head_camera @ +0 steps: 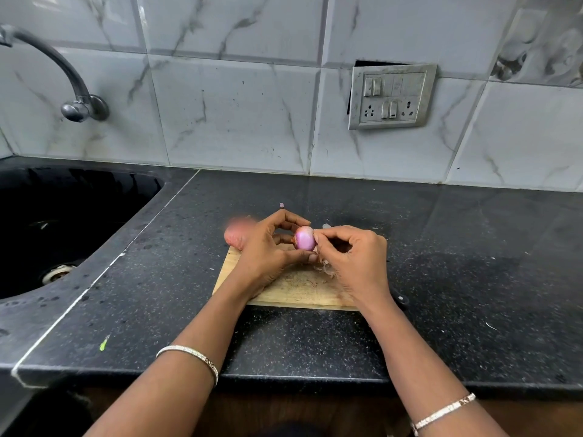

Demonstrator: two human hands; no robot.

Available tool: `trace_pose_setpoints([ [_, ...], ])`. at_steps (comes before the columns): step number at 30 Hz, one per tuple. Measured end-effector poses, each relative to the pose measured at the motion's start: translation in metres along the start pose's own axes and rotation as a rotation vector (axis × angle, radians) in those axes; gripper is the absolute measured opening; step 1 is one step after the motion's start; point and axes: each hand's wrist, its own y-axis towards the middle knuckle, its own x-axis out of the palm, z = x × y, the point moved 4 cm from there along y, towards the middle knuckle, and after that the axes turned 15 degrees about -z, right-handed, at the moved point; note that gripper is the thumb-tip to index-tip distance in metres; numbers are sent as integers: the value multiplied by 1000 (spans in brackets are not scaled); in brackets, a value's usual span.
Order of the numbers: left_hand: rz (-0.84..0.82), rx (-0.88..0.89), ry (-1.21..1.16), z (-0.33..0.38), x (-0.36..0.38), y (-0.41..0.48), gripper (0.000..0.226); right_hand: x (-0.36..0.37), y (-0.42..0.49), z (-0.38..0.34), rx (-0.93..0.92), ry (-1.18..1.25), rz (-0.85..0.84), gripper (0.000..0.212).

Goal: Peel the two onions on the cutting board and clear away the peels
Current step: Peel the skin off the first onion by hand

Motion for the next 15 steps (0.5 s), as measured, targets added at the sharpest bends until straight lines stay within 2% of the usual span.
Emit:
trace_pose_setpoints([
  [15, 30, 6, -17, -2, 0, 2, 55, 4, 0, 1, 76, 49, -14, 10],
])
